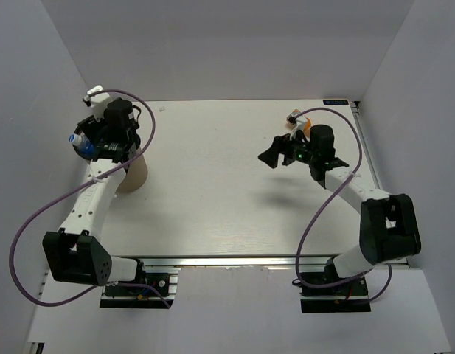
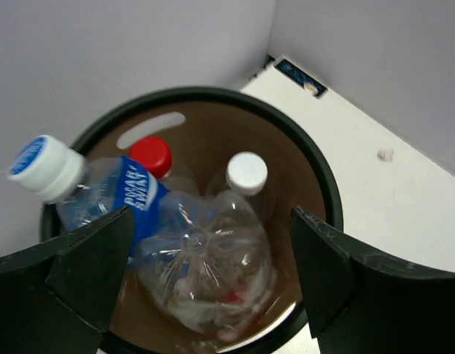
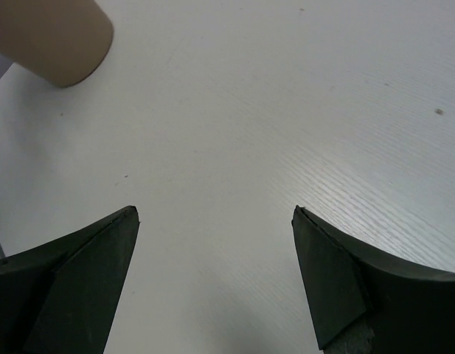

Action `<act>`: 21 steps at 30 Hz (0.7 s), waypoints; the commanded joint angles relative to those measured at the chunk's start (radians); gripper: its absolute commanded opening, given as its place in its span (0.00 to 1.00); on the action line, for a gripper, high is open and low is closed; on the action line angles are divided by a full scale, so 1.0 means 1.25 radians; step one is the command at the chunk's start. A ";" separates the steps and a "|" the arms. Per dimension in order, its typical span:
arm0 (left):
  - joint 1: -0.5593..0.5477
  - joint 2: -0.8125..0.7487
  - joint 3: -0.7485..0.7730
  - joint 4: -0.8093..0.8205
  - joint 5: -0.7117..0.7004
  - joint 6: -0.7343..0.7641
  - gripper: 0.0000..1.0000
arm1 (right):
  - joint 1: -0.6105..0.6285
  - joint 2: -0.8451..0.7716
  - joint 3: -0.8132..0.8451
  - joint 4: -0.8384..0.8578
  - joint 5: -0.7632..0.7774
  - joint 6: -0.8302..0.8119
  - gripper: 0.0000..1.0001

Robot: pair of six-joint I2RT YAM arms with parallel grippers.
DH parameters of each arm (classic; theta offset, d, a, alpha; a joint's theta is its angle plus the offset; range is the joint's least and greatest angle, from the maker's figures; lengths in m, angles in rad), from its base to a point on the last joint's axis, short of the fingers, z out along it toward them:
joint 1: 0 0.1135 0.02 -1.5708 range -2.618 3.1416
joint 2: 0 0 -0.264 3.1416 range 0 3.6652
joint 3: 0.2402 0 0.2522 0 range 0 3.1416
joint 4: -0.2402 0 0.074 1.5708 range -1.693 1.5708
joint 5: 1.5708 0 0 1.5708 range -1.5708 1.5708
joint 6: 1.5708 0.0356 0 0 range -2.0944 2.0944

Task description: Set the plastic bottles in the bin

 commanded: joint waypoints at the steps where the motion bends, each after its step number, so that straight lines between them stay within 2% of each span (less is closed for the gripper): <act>1: 0.000 -0.040 -0.024 -0.003 0.098 -0.032 0.98 | -0.071 0.042 0.084 0.019 -0.035 -0.011 0.89; 4: 0.000 -0.044 -0.002 0.005 0.123 -0.048 0.98 | -0.120 0.101 0.163 -0.025 0.000 -0.046 0.89; 5: 0.000 -0.045 0.003 0.003 0.144 -0.053 0.98 | -0.125 0.117 0.181 -0.031 0.062 -0.063 0.89; 9: 0.000 -0.075 -0.003 0.024 0.231 -0.064 0.98 | -0.138 0.261 0.309 -0.078 0.169 -0.184 0.89; 10: 0.000 -0.097 -0.009 0.030 0.242 -0.063 0.98 | -0.140 0.289 0.348 -0.128 0.188 -0.195 0.89; 13: 0.000 -0.142 -0.028 0.043 0.250 -0.064 0.98 | -0.157 0.387 0.456 -0.142 0.247 -0.216 0.89; 17: 0.000 -0.212 -0.054 0.066 0.280 -0.074 0.98 | -0.206 0.490 0.545 -0.062 0.148 -0.190 0.89; 21: 0.000 -0.302 -0.128 0.120 0.382 -0.074 0.98 | -0.261 0.649 0.758 -0.134 0.041 -0.195 0.89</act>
